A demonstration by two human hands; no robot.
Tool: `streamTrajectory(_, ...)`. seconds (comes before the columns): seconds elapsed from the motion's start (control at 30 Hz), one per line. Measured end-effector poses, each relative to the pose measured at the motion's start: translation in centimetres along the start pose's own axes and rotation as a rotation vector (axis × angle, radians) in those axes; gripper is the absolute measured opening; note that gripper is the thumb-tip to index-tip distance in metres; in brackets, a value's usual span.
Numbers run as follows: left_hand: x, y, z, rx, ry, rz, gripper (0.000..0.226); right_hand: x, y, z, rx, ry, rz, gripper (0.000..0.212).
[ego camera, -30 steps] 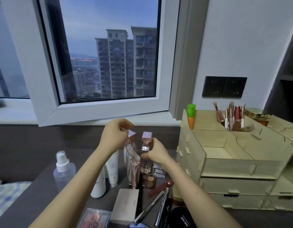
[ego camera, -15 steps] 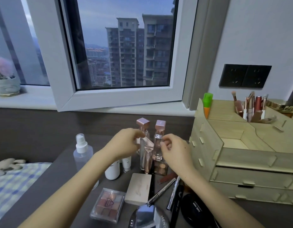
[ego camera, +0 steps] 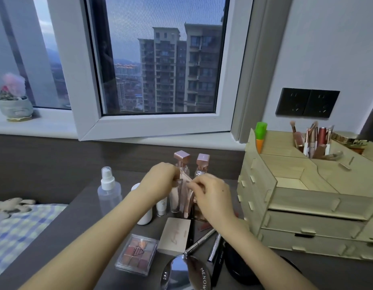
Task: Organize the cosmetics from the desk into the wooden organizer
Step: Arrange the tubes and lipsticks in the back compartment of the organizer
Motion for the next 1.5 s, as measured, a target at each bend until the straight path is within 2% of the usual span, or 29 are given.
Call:
streamTrajectory(0.17, 0.7, -2.3, -1.4, 0.066, -0.018, -0.057, 0.015, -0.3, -7.6, 0.6, 0.105, 0.004, 0.091, 0.017)
streamTrajectory(0.37, 5.1, -10.0, -3.6, 0.282, 0.052, -0.107, 0.008, 2.6, -19.4, 1.3, 0.274, 0.108, 0.242, 0.010)
streamTrajectory(0.47, 8.6, -13.5, -3.9, 0.402, 0.108, -0.131, 0.011, 5.9, -23.3, 2.7, 0.402, 0.198, 0.230, 0.014)
streamTrajectory(0.57, 12.6, -15.0, -2.5, 0.519, 0.215, -0.244, 0.014, 9.0, -24.8, 4.8, 0.474, 0.251, 0.102, 0.020)
streamTrajectory(0.67, 16.7, -13.9, 0.6, 0.565, 0.312, -0.335, 0.019, 11.2, -23.8, 7.1, 0.425, 0.292, -0.011, 0.023)
streamTrajectory(0.8, 20.2, -11.8, 5.4, 0.570, 0.316, -0.347, 0.021, 13.9, -20.8, 10.2, 0.309, 0.347, -0.062, 0.027)
streamTrajectory(1.0, 19.7, -11.3, 9.3, 0.631, 0.266, -0.320, 0.021, 16.1, -16.0, 14.4, 0.133, 0.365, -0.167, 0.036)
streamTrajectory(1.17, 18.4, -11.3, 11.0, 0.648, 0.235, -0.373, 0.020, 16.7, -13.2, 15.6, -0.015, 0.411, -0.120, 0.022)
streamTrajectory(1.3, 18.0, -10.5, 12.5, 0.639, 0.221, -0.385, 0.016, 16.9, -12.2, 15.7, -0.048, 0.419, -0.037, 0.027)
streamTrajectory(1.4, 18.3, -10.3, 13.2, 0.625, 0.217, -0.381, 0.014, 16.7, -12.8, 15.3, -0.089, 0.407, -0.078, 0.040)
streamTrajectory(1.5, 19.0, -10.7, 13.3, 0.600, 0.206, -0.442, 0.013, 15.8, -15.1, 14.7, -0.002, 0.326, -0.173, 0.042)
Point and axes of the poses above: each hand's wrist, its own z-axis towards the middle knuckle, its own y-axis out of the palm, x = y × z, the point moved 4 cm from there along z, towards the middle knuckle, and after that the axes turned 12 degrees about -z, right-handed, at the moved point
